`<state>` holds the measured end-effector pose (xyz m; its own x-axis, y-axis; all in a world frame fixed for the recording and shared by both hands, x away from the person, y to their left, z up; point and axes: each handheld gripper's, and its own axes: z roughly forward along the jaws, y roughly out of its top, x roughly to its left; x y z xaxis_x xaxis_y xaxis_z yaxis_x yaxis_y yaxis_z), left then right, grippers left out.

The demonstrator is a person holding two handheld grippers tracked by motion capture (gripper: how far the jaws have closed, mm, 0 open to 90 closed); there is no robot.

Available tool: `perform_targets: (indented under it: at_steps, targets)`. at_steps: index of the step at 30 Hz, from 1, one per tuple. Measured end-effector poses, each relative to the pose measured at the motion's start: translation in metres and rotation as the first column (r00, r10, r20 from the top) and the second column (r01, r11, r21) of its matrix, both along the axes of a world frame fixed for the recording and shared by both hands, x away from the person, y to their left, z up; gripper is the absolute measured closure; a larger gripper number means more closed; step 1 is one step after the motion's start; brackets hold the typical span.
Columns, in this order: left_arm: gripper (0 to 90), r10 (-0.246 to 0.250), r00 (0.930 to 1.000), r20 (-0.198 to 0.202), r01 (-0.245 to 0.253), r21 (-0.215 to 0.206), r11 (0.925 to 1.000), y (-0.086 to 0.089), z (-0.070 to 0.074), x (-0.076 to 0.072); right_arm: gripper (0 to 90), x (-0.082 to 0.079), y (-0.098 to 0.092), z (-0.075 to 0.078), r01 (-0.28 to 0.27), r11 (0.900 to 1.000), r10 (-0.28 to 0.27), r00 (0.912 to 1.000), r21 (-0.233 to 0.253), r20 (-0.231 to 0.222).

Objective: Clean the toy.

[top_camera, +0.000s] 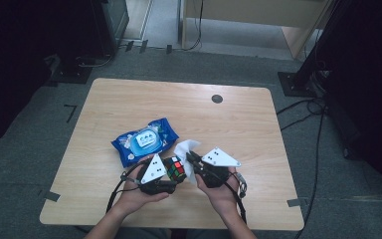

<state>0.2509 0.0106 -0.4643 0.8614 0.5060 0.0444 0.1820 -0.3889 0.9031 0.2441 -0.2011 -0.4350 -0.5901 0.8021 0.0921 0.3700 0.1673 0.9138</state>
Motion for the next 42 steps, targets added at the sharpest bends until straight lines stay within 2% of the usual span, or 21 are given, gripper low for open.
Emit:
perform_targets:
  at_steps: [3,6,8,14,17,19,22,23,24,26,28,31,33,36,39,42]
  targets:
    - [34.3,0.004,1.0,0.0,-0.004,-0.044,0.999,0.004,0.004,0.001,86.0,0.009,-0.011,-0.013,0.062,0.996,-0.063,0.9979,-0.068,-0.013]
    - [34.3,0.019,0.9998,0.003,-0.019,-0.047,0.9987,0.009,0.006,0.003,86.0,0.019,-0.025,-0.03,0.115,0.99,-0.121,0.9907,-0.079,-0.063]
    - [34.3,0.03,0.9996,-0.001,-0.03,-0.051,0.9983,0.012,0.006,0.005,86.1,0.024,-0.035,-0.036,0.163,0.982,-0.171,0.9825,-0.099,-0.075]
    - [34.3,0.046,0.9989,-0.004,-0.046,-0.054,0.9975,0.016,0.006,0.008,83.0,0.031,-0.056,-0.04,0.266,0.954,-0.278,0.9577,-0.137,-0.076]
    - [34.3,0.048,0.9989,-0.004,-0.048,-0.054,0.9974,0.016,0.006,0.008,81.3,0.032,-0.059,-0.04,0.282,0.95,-0.294,0.9522,-0.133,-0.084]
    - [34.3,0.048,0.9989,-0.005,-0.048,-0.055,0.9973,0.016,0.006,0.008,74.4,0.032,-0.059,-0.04,0.283,0.95,-0.296,0.9507,-0.134,-0.091]
    - [34.3,0.046,0.9989,-0.007,-0.046,-0.05,0.9977,0.015,0.006,0.008,60.1,0.031,-0.056,-0.036,0.279,0.955,-0.288,0.9529,-0.105,-0.094]
    - [34.2,0.046,0.9989,-0.008,-0.046,-0.05,0.9977,0.015,0.005,0.008,58.8,0.03,-0.054,-0.033,0.281,0.955,-0.29,0.953,-0.098,-0.089]
    - [34.3,0.047,0.9989,-0.009,-0.047,-0.048,0.9977,0.015,0.005,0.008,57.9,0.028,-0.052,-0.03,0.27,0.959,-0.277,0.9572,-0.081,-0.084]
    - [34.3,0.046,0.9989,-0.01,-0.046,-0.047,0.9978,0.014,0.004,0.008,54.1,0.024,-0.049,-0.022,0.233,0.972,-0.233,0.968,-0.005,-0.095]
    - [34.3,0.048,0.9988,-0.009,-0.048,-0.044,0.9979,0.014,0.004,0.009,50.1,0.02,-0.044,-0.012,0.186,0.978,-0.174,0.9767,0.098,-0.126]
    - [34.3,0.051,0.9986,-0.011,-0.051,-0.042,0.9978,0.014,0.003,0.009,44.1,0.012,-0.032,0.002,0.131,0.97,-0.101,0.9833,0.203,-0.151]
    - [34.3,0.056,0.9984,-0.007,-0.056,-0.036,0.9978,0.014,0.002,0.009,41.1,0.006,-0.023,0.009,0.095,0.957,-0.05,0.985,0.273,-0.165]
    - [34.3,0.059,0.9982,-0.008,-0.059,-0.037,0.9976,0.012,0.002,0.009,32.9,0.001,-0.006,0.013,0.062,0.953,-0.002,0.9803,0.295,-0.197]
    - [34.2,0.057,0.9984,0.005,-0.057,-0.02,0.9982,0.009,0.001,0.007,25.0,0.001,0.005,0.01,0.058,0.962,0.005,0.9732,0.266,-0.23]
    - [34.2,0.051,0.9985,0.018,-0.051,-0.007,0.9987,0.006,0.0,0.005,22.0,0.005,0.011,0.003,0.044,0.961,0.037,0.9576,0.273,-0.286]
